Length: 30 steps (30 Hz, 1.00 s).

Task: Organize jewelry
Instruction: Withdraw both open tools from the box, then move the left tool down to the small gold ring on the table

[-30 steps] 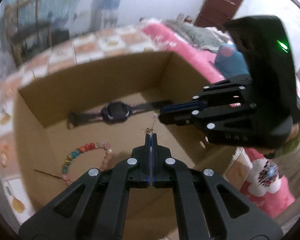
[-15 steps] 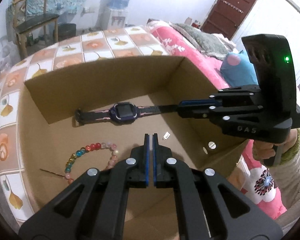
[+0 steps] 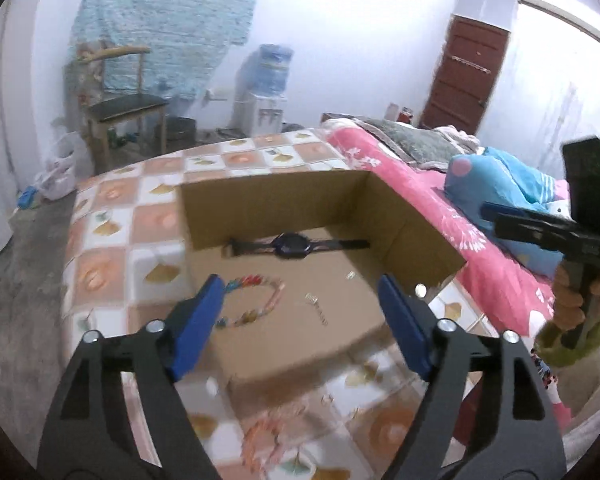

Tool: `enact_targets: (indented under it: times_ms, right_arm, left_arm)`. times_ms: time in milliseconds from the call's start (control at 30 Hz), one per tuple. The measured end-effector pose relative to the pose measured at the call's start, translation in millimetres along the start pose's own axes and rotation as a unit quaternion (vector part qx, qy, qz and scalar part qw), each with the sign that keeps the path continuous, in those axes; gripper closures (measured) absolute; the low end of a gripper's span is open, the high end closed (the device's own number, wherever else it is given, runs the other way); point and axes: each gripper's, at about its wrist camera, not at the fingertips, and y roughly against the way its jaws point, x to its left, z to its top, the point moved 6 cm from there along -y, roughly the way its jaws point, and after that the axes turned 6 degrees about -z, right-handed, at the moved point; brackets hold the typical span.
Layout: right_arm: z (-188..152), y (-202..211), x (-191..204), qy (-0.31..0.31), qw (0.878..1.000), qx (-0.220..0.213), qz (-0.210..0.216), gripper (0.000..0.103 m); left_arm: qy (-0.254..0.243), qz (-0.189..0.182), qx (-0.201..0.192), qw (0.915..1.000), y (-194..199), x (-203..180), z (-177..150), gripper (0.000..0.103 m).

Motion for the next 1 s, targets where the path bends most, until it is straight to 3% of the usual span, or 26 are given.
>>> enact_targets:
  times_ms: [100, 267, 300, 433, 600, 700, 833, 1000]
  right_arm:
    - [-29, 12, 8, 0.003, 0.999, -0.007, -0.038, 0.026]
    - [-85, 6, 19, -0.013, 0.997, 0.039, -0.068, 0.01]
    - [-92, 3, 18, -0.015, 0.995, 0.047, -0.082, 0.009]
    - [-129, -15, 11, 0.01, 0.972, 0.095, -0.215, 0.009]
    - [-142, -14, 14, 0.045, 0.961, 0.088, -0.26, 0.007]
    - [-142, -6, 16, 0.054, 0.959, 0.069, -0.271, 0.007]
    - [-144, 2, 19, 0.042, 0.974, 0.053, -0.217, 0.007]
    - [-150, -2, 19, 0.036, 0.976, 0.052, -0.21, 0.007]
  left_arm:
    - [0.013, 0.006, 0.001, 0.9999, 11, 5, -23, 0.019]
    - [0.027, 0.019, 0.025, 0.9992, 10, 8, -63, 0.019]
    - [0.027, 0.022, 0.029, 0.999, 8, 8, -70, 0.019]
    - [0.028, 0.031, 0.048, 0.9979, 2, 5, -102, 0.019]
    - [0.035, 0.027, 0.072, 0.9964, -10, 2, -125, 0.019]
    - [0.031, 0.03, 0.075, 0.9963, -14, -2, -130, 0.019]
    - [0.03, 0.024, 0.072, 0.9967, -17, -7, -133, 0.019]
    - [0.026, 0.028, 0.084, 0.9957, -27, -14, -137, 0.019]
